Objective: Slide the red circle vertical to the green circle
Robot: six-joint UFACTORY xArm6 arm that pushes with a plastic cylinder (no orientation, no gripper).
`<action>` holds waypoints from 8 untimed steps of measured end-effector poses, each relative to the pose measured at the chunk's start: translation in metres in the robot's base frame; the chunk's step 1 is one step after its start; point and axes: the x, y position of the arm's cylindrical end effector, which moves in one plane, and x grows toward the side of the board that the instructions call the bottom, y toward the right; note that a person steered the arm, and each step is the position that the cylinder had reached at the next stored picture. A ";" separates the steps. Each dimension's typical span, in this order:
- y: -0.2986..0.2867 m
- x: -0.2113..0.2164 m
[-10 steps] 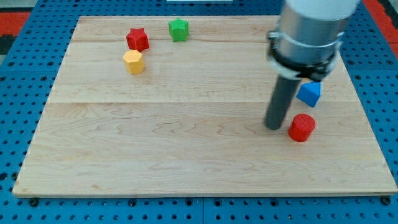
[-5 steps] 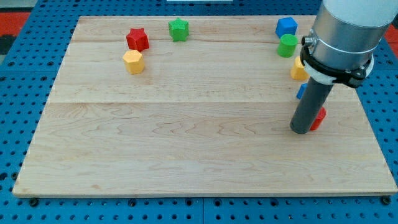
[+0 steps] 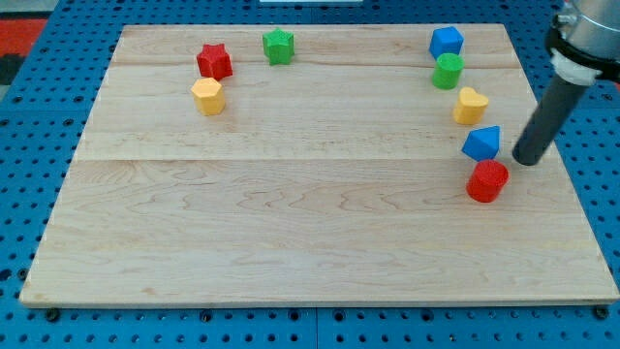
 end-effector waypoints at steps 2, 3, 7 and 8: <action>-0.034 -0.005; -0.004 0.054; -0.157 0.088; -0.225 0.074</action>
